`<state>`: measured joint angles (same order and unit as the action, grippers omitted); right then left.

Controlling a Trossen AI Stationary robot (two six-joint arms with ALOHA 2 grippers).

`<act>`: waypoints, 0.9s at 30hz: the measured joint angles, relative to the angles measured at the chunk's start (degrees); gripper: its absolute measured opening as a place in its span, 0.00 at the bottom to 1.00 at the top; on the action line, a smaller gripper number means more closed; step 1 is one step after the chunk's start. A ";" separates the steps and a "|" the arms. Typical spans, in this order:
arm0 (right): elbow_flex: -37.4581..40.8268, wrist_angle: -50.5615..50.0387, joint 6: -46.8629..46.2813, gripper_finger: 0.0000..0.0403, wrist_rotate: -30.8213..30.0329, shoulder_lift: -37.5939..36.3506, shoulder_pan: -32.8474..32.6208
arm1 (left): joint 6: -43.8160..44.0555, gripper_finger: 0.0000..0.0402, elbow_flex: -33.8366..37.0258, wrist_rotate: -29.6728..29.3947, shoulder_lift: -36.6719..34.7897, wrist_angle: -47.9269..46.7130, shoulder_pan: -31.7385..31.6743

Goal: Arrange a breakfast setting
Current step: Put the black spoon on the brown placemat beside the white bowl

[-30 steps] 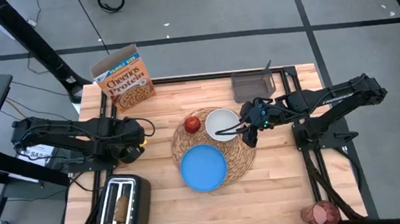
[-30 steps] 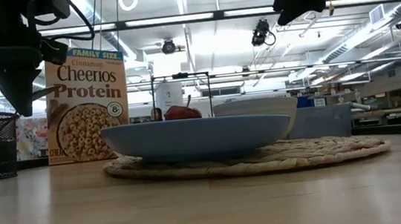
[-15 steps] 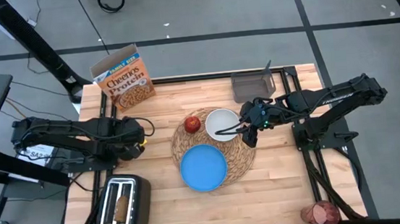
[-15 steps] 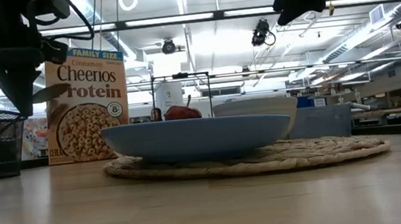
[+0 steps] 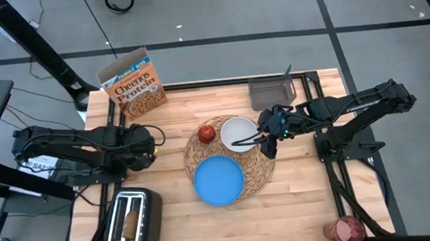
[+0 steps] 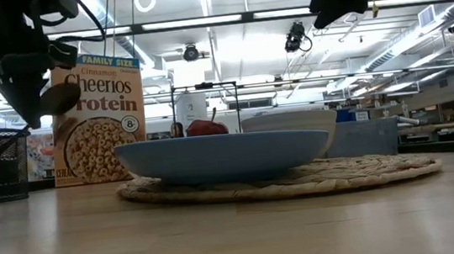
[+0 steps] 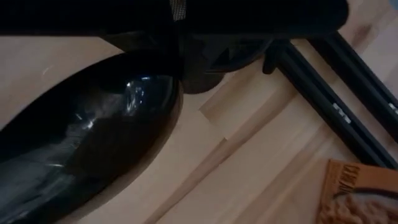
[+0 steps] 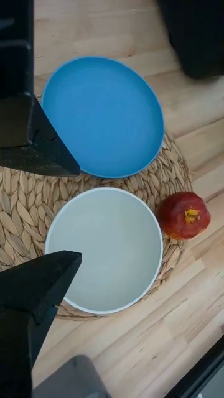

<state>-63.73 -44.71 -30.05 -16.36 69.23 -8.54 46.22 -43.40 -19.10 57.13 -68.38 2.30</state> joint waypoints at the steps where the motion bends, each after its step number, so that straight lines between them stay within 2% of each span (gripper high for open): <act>1: 0.00 -0.02 0.12 0.53 0.00 0.00 0.00 | 0.05 0.04 -0.44 -0.48 -0.28 0.00 0.24; 12: 0.00 0.13 1.63 0.53 -0.52 0.01 0.11 | 0.69 0.03 -8.80 -2.21 -1.08 -3.61 3.58; 20: 0.00 10.17 9.53 0.53 -3.00 0.00 0.07 | 0.46 0.03 -22.67 -4.85 -1.12 -6.57 7.11; 23: 0.00 16.49 8.80 0.54 -3.20 0.01 0.07 | -1.66 0.03 -26.78 -5.85 -1.80 -0.84 8.75; 27: 0.00 23.91 4.87 0.59 -1.95 0.00 0.07 | -7.59 0.03 -27.38 -5.33 -2.93 17.91 9.60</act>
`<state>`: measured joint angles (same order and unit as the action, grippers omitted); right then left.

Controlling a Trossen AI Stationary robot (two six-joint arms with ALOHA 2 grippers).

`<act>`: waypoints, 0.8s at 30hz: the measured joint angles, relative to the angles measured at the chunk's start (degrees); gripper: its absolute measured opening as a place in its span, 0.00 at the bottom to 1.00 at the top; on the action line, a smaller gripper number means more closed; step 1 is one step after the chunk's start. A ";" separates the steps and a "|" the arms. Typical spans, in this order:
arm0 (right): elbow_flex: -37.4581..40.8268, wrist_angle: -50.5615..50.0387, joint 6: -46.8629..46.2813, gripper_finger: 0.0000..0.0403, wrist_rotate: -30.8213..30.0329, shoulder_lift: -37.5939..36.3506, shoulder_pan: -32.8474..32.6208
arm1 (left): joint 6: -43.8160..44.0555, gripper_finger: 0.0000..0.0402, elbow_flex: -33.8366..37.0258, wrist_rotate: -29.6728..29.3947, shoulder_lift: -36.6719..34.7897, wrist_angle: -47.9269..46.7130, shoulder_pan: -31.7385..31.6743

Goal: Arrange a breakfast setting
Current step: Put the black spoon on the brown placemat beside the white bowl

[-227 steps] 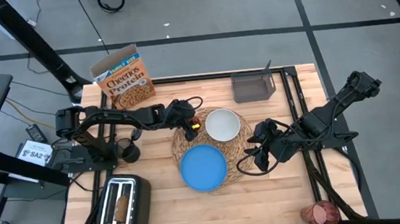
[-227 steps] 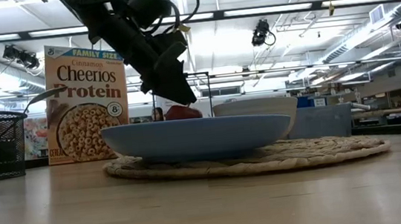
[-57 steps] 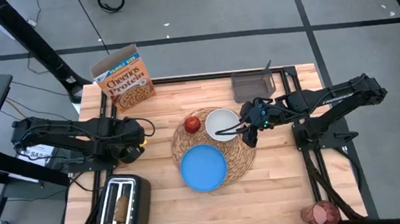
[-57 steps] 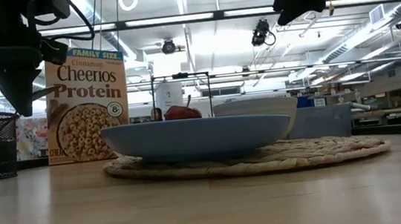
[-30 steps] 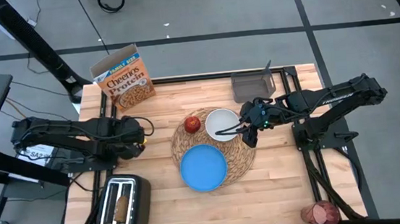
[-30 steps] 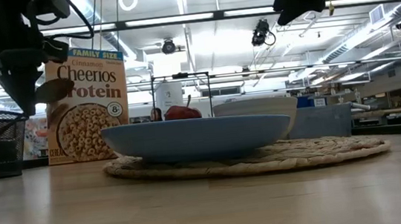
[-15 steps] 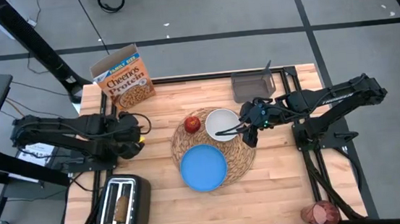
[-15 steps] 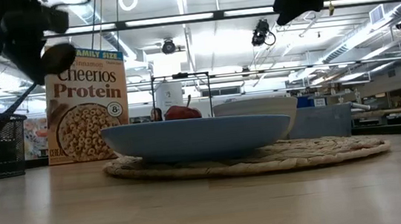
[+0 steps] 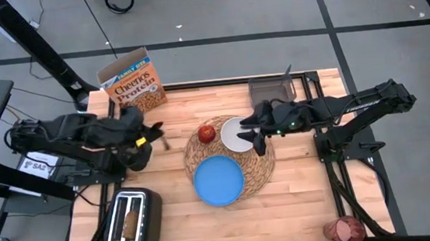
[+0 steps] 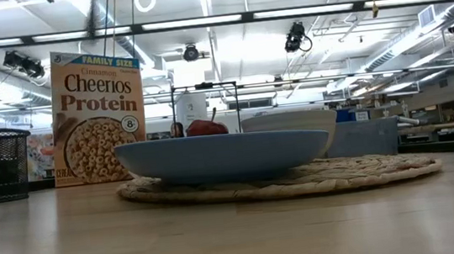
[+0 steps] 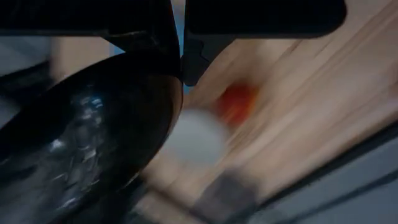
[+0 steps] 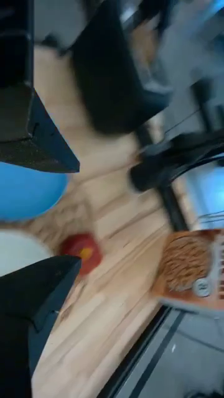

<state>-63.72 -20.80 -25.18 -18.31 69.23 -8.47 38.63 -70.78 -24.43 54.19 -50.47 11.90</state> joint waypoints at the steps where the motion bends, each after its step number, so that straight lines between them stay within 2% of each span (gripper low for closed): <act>1: 0.00 1.55 -0.52 0.61 0.09 0.00 -0.08 | -1.80 0.03 0.00 0.35 0.04 4.78 -0.01; 7: 0.00 12.60 -1.63 0.72 0.20 0.79 -2.57 | -10.97 0.03 -0.03 2.23 3.67 27.87 -0.87; 11: -0.02 20.86 -1.63 0.73 1.11 2.70 -3.55 | -13.44 0.03 -0.02 9.95 8.39 40.15 -3.00; 15: -0.02 25.67 -0.84 0.71 1.49 4.23 -3.74 | -12.98 0.03 0.04 16.82 13.37 44.90 -4.70; 24: 0.00 22.21 3.63 0.63 4.92 5.36 -4.16 | -11.77 0.03 0.05 21.22 18.98 53.82 -6.06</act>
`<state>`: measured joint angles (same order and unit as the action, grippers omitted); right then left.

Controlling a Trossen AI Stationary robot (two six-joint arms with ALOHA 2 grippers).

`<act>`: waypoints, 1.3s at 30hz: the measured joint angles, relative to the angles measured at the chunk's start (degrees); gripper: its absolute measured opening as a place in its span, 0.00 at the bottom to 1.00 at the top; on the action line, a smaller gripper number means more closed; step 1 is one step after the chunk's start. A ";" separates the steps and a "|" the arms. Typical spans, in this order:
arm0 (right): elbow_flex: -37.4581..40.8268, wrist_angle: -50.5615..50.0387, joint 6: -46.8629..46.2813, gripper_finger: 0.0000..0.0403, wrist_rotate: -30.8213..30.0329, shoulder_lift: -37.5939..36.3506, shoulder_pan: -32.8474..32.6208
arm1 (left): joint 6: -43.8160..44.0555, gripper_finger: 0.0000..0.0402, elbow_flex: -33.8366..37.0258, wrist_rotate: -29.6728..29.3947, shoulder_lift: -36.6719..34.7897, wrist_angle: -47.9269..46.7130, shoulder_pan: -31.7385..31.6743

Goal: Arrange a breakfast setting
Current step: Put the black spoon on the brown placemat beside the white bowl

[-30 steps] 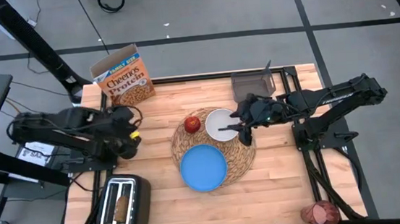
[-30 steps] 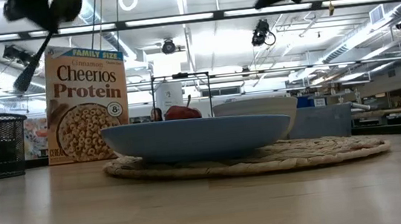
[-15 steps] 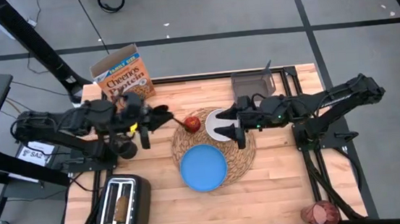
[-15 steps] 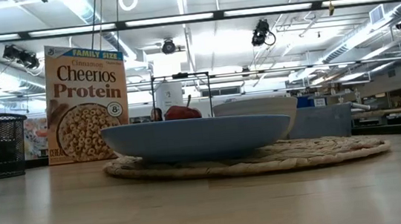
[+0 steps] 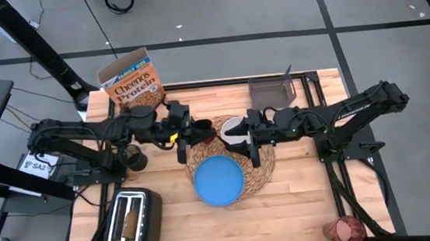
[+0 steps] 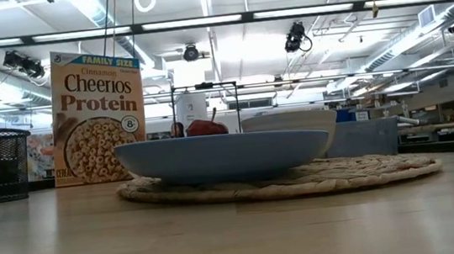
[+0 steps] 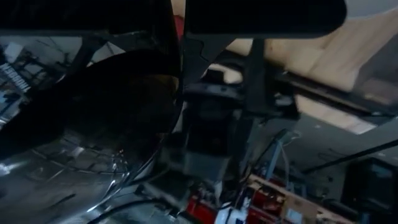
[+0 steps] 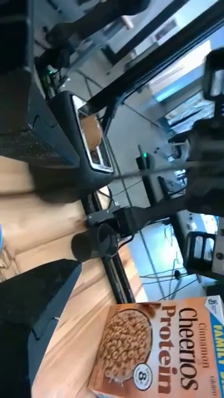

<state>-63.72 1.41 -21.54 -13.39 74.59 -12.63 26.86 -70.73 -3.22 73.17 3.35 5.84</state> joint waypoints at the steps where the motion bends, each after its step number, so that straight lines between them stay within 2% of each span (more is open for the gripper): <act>1: -0.01 0.03 0.88 0.61 0.00 0.08 -0.03 | 0.45 0.03 -0.01 0.07 0.06 -0.14 -0.02; 10: -0.02 -0.56 3.29 0.42 5.74 0.32 -0.40 | 1.26 0.03 0.02 0.03 0.01 -0.39 -0.76; 14: -0.02 -0.97 3.11 0.29 6.01 0.32 -0.41 | 1.39 0.03 0.02 0.02 0.01 -0.52 -0.87; 20: -0.02 -2.54 -0.48 0.04 6.22 0.32 -0.23 | 1.09 0.04 0.02 0.26 0.01 -0.44 -0.85; 25: -0.02 -2.49 -3.92 0.03 6.21 0.32 0.08 | -0.96 0.16 0.02 0.33 0.01 -0.52 -0.77; 31: -0.02 -2.23 -9.86 0.02 5.86 0.04 0.03 | -3.76 0.41 0.02 1.40 -0.86 -2.27 0.16; 35: -0.02 -2.41 -16.01 0.02 0.11 -1.45 -1.39 | -5.04 0.56 -0.09 5.32 -4.41 -13.60 0.19; 39: -0.04 -11.24 -26.77 0.02 -5.72 -4.27 -4.26 | -3.50 0.59 -0.08 6.72 -7.33 -31.69 1.50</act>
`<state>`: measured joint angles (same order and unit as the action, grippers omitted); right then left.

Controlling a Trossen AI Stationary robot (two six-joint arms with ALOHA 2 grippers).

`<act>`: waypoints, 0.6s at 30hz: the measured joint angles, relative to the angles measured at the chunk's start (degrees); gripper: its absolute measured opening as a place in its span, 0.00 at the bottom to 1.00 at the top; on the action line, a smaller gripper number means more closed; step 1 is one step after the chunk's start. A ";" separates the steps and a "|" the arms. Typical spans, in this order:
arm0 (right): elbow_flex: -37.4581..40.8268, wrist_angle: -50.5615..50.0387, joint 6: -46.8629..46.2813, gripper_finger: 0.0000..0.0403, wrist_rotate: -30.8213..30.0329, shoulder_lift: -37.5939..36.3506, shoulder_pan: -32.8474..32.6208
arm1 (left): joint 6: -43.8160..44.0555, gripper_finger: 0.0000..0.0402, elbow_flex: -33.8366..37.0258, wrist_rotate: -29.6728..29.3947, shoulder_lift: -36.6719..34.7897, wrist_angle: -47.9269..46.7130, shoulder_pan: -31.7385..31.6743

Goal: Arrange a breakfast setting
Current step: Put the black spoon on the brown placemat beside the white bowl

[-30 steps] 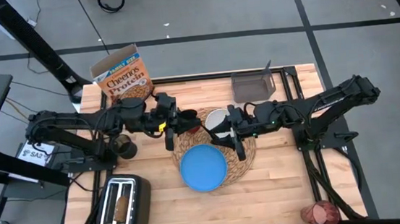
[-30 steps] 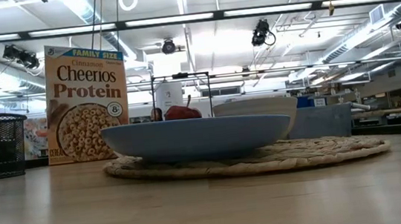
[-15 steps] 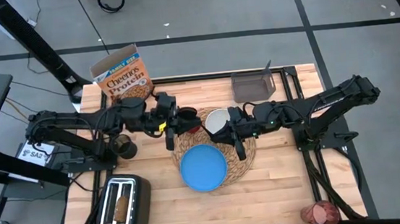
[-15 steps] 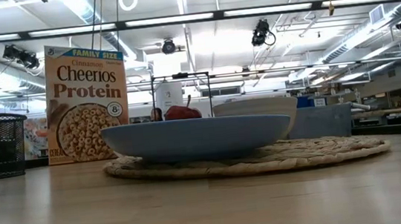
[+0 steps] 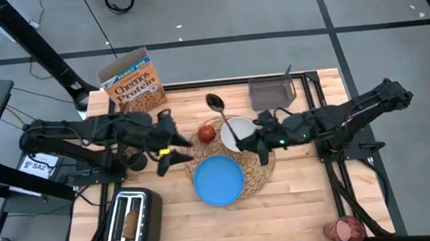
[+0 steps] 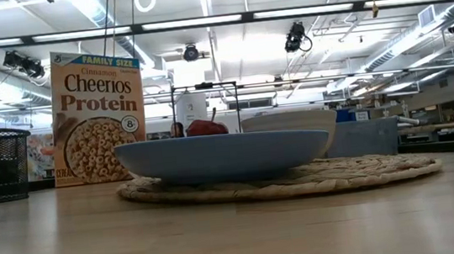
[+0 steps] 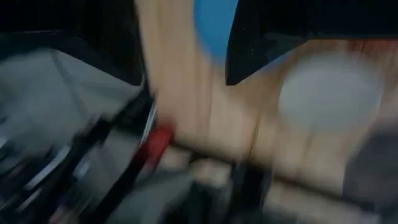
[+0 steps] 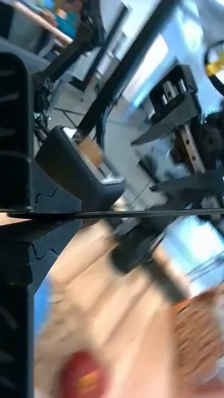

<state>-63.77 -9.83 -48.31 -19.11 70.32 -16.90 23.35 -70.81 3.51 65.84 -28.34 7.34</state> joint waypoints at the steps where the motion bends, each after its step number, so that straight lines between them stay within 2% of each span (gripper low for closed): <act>1: 0.00 -3.86 -4.02 0.02 -1.81 -0.84 -1.00 | 0.59 0.59 0.00 -0.16 -0.54 -3.82 0.70; 5: 0.00 -22.18 -23.42 0.02 -6.54 -3.91 -4.80 | 3.57 0.56 0.01 -3.76 -1.58 -15.45 4.30; 11: 0.02 -43.95 -45.13 0.02 -5.60 -4.05 -9.23 | 4.44 0.53 0.02 -11.35 -1.57 -17.57 8.79; 14: 1.98 -47.45 -50.76 0.02 -3.88 -4.11 -10.92 | 4.44 0.53 0.02 -15.05 -1.57 -17.30 10.46; 18: 8.97 -44.79 -58.04 0.02 -1.04 -6.04 -13.23 | 4.50 0.53 0.04 -18.74 -2.51 -17.23 12.71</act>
<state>-54.80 -54.62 -106.35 -20.15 64.28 -30.13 27.86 -70.77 -15.23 63.33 -45.57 20.05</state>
